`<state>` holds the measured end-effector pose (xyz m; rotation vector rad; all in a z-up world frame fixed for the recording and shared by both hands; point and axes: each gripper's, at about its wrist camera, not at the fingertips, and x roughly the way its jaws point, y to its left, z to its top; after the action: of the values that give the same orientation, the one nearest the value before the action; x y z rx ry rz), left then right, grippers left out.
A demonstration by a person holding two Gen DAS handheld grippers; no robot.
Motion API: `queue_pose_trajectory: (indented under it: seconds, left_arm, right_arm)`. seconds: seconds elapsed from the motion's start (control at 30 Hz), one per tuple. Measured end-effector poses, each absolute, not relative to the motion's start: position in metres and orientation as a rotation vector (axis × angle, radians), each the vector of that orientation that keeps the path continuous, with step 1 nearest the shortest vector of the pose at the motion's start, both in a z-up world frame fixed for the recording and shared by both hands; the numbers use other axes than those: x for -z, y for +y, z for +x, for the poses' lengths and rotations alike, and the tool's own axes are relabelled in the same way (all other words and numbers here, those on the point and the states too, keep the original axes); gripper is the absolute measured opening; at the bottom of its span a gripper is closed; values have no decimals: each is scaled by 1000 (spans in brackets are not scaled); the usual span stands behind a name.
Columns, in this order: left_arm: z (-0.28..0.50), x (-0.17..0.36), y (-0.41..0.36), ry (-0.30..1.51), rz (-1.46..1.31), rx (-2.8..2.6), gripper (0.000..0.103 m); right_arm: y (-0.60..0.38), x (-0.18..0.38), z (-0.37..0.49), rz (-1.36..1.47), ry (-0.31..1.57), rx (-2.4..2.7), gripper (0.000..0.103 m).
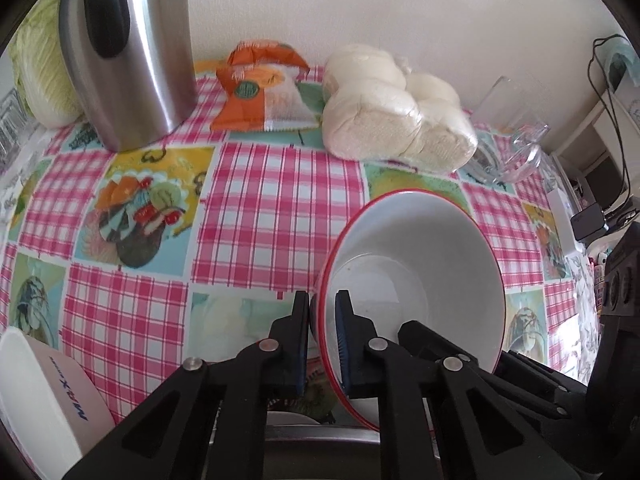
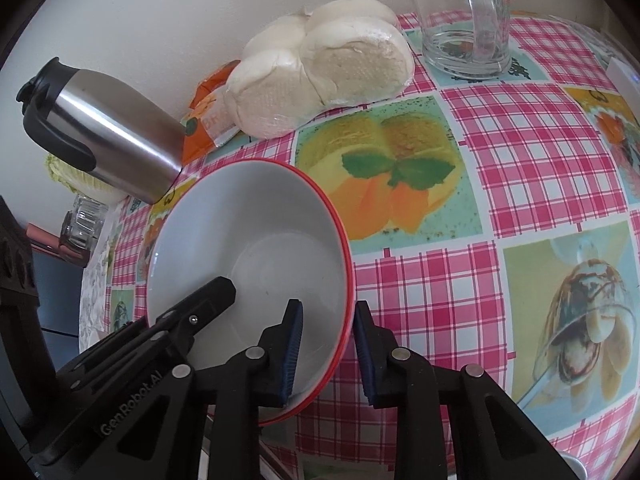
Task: Organize plates and bowls
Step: 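Close both grippers on the rim of the red-rimmed bowl, then lift the red-rimmed bowl with both grippers and lower it into the basin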
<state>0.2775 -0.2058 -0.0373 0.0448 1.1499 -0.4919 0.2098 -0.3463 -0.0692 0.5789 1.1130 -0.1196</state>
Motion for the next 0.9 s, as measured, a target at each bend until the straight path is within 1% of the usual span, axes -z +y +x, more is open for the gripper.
queue_pose_trajectory:
  seconds: [0.2,0.37,0.57,0.9]
  left_arm:
    - [272,5,-207,1074,37,516,13]
    - [261,-29,-204,1003,38,527,13]
    - [245,-66,-192,965,45,533,13]
    - [206,-112,-169,910,10,564,13]
  right_arm:
    - [-353,41,201,567,1053,121,28]
    - [-355,6,192,554,986,119,28]
    - [-351,-36,173,545,922,105,28]
    - [-327,-89,138,523,874,92,28]
